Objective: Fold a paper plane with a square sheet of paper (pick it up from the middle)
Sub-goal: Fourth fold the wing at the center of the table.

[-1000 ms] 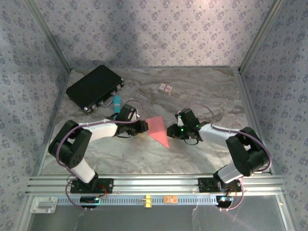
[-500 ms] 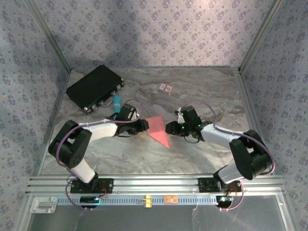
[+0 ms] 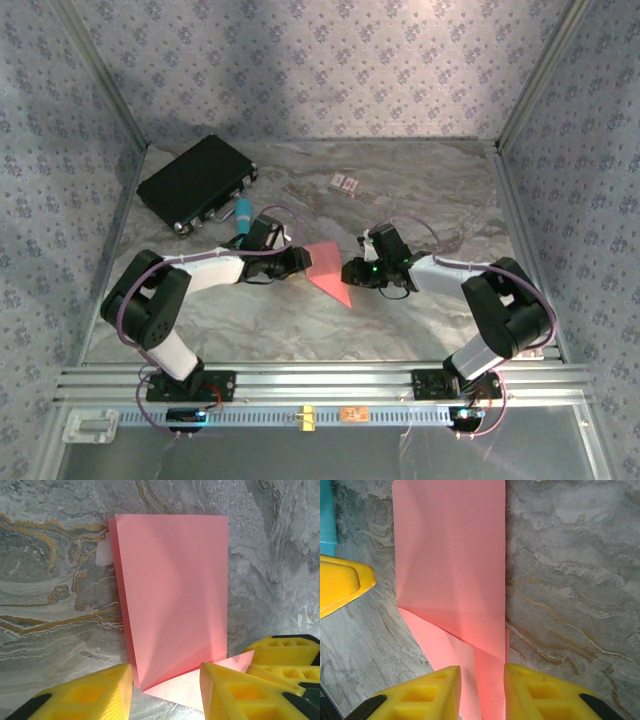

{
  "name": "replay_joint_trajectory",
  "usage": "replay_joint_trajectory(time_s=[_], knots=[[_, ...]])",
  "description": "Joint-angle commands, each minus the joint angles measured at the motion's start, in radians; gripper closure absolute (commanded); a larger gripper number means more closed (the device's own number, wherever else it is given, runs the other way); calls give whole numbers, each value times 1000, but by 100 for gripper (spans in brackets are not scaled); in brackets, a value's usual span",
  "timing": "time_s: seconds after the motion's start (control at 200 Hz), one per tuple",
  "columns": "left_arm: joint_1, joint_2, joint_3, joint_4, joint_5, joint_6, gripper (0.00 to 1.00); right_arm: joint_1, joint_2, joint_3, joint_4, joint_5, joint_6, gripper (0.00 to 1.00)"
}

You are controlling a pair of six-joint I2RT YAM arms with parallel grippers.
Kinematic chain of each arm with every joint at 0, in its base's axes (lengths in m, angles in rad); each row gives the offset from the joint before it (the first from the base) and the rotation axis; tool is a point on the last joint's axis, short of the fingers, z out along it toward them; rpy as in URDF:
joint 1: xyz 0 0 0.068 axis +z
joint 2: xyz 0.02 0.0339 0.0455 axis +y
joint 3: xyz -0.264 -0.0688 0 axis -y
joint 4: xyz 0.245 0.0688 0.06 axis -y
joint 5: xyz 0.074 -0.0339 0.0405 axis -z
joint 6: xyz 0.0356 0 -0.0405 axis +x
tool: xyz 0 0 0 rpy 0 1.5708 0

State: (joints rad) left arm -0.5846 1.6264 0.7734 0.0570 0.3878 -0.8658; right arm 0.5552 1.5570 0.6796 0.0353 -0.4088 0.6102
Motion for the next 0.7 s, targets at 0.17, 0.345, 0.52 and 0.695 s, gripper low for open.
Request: replay_joint_trajectory(time_s=[0.17,0.345,0.52,0.695], knots=[[0,30,5,47,51,-34,60,6,12,9,53,-19,-6,78],[7,31,1,68,72,-53,58,4,-18,-10,69,-25,-8,86],[30,23,-2,67,89,-54,57,-6,-37,-32,81,-30,-5,92],[54,15,-1,72,111,-59,55,-14,-58,-55,102,-41,3,93]])
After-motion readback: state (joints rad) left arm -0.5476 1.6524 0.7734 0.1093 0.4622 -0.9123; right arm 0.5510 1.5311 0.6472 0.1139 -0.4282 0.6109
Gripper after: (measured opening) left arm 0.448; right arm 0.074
